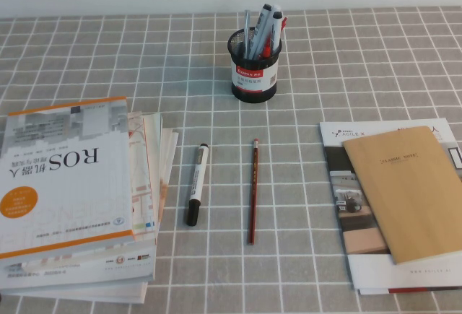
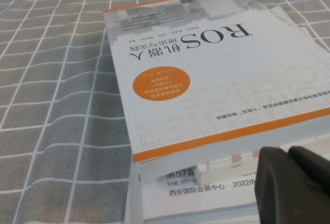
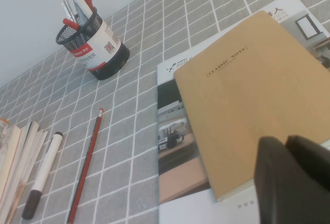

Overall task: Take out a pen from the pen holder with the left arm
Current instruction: 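Take a marker out of the pen holder and lay it on the table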

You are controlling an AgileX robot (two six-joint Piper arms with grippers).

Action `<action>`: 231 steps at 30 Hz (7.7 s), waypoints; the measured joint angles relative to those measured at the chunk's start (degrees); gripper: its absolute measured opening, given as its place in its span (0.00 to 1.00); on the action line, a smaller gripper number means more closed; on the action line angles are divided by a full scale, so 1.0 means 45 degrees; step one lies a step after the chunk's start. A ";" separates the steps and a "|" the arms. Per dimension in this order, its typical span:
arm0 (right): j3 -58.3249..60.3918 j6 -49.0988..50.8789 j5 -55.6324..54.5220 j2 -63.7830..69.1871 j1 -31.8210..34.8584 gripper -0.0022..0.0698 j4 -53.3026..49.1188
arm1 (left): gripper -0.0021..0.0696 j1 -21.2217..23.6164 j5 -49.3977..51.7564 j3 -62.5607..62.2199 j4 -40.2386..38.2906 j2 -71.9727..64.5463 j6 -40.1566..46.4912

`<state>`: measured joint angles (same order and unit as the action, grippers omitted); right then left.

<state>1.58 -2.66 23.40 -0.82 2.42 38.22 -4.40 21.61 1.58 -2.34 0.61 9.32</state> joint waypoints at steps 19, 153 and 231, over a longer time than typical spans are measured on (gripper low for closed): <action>0.0000 0.0000 0.0000 0.0000 0.0000 0.01 0.0000 | 0.03 0.0000 -0.3264 0.0000 -0.5351 0.0000 -0.2203; 0.0000 0.0000 0.0000 0.0000 0.0000 0.01 0.0000 | 0.30 -0.3428 0.0679 -2.6841 -2.1167 -3.1419 1.9580; 0.0000 0.0000 0.0000 0.0000 0.0000 0.01 0.0000 | 0.54 -0.2626 0.1769 -2.7119 -1.9843 -3.1189 1.8034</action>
<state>1.58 -2.66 23.40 -0.82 2.42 38.22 -16.22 29.57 -120.46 -91.63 -139.74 90.47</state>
